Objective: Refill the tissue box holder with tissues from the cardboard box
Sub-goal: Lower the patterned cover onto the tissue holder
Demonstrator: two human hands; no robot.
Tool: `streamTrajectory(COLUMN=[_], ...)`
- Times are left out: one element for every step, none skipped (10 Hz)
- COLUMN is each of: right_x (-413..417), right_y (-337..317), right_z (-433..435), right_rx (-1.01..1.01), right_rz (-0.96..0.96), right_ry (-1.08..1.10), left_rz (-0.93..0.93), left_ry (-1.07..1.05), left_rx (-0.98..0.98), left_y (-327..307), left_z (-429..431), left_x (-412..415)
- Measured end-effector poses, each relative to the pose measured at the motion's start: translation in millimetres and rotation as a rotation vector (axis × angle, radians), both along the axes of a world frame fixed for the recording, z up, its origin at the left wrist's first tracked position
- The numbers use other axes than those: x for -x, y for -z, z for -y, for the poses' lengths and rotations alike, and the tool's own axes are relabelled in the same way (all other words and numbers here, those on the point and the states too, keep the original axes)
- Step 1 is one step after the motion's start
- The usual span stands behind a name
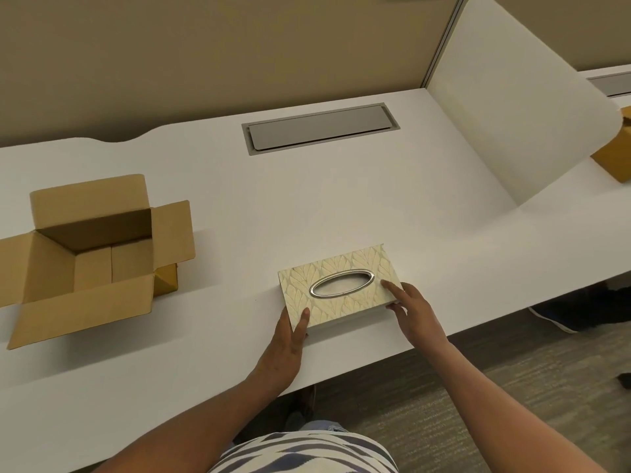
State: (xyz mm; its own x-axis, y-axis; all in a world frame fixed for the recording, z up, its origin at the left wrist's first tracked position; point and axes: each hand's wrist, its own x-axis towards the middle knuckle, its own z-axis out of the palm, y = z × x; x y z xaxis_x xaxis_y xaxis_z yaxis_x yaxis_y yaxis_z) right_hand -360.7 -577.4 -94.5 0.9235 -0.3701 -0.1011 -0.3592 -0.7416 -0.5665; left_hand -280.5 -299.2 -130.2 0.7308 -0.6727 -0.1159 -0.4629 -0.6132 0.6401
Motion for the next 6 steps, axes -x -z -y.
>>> streamTrajectory(right_x=[2,1,2,0,-11,-29], right_y=[2,0,-2,-7,-14,-27], right_z=[-4,-8,-13,-23,-34,-56], right_rx=[-0.022,-0.028,0.031,0.125,0.203,0.311], right_rz=[0.026,0.023,0.028,-0.029,-0.031,0.051], right_ry=[0.017,0.044,0.041,0.102,0.186,0.251], left_rz=[-0.002,-0.039,0.184,0.115,0.130,0.118], left_ry=[0.021,-0.010,-0.003,0.040,0.032,-0.022], left_rx=[0.005,-0.010,-0.013,-0.104,-0.109,-0.093], left_y=[6,1,-3,-12,-22,-37], left_z=[-1,-1,-6,-15,-30,-40], left_x=[3,5,0,-6,-16,-34])
